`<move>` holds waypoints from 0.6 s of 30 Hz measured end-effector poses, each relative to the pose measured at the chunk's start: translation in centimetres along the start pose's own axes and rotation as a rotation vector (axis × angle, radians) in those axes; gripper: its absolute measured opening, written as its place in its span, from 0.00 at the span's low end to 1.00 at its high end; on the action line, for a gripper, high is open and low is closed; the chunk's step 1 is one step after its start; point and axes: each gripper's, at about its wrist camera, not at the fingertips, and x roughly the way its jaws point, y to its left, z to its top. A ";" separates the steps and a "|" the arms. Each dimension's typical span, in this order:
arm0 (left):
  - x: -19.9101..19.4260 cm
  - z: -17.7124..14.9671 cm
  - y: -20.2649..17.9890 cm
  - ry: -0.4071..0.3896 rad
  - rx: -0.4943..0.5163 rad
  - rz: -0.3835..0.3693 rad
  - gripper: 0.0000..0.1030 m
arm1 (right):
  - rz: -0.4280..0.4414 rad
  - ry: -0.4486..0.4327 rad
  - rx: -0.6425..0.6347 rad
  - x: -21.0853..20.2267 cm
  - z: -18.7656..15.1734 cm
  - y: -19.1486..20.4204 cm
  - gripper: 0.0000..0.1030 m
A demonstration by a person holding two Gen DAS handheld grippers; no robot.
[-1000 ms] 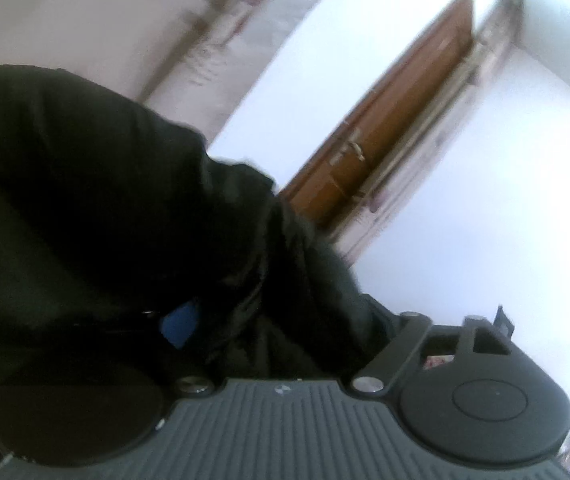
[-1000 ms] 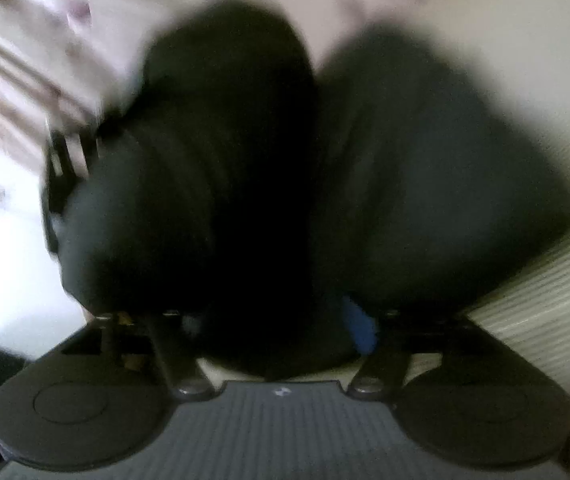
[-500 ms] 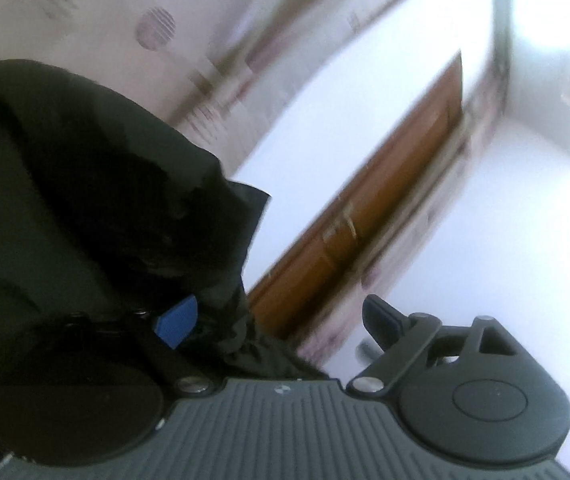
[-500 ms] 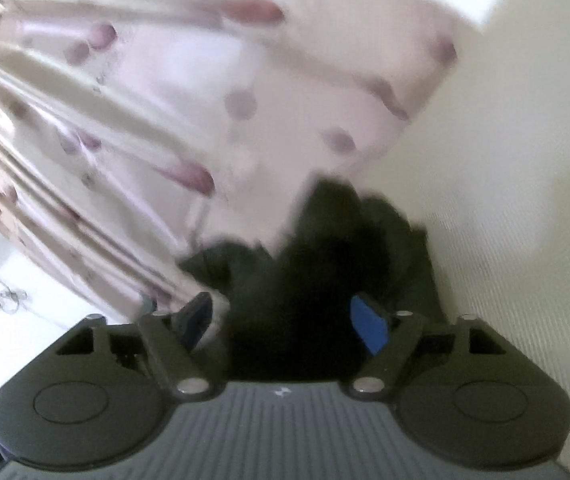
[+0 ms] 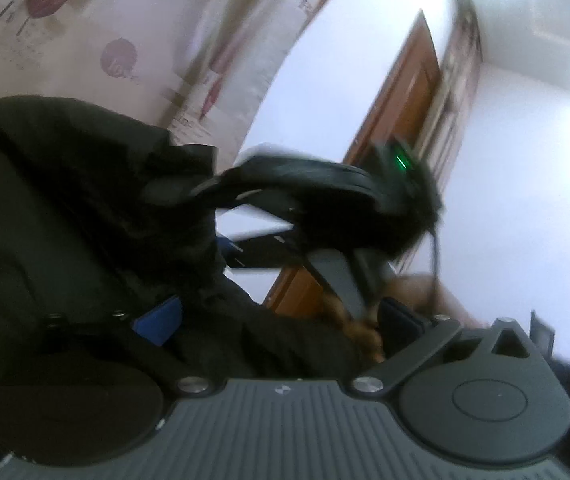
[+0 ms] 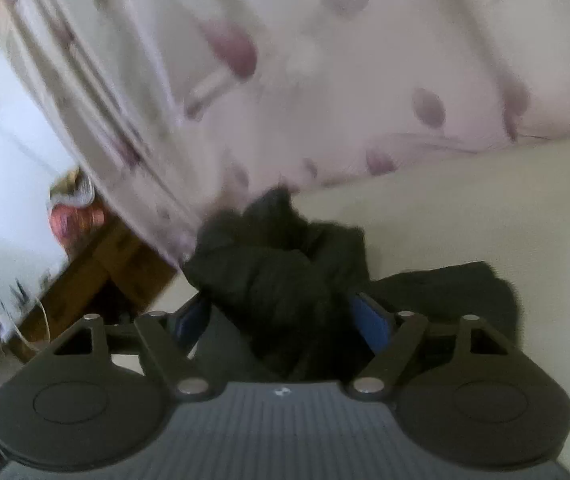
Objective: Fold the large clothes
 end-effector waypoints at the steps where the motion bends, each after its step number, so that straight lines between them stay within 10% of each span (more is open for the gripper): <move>1: -0.5 -0.2 -0.3 0.003 0.003 0.002 1.00 | -0.037 0.027 -0.056 0.8 -0.2 0.7 0.29; 10: -5.4 -0.3 -0.3 -0.044 -0.069 0.127 1.00 | -0.216 -0.161 -0.093 -5.3 -5.3 -0.5 0.13; 18: -4.0 -1.5 0.1 0.009 0.004 0.167 1.00 | -0.074 -0.254 0.225 -5.9 -10.3 -9.4 0.15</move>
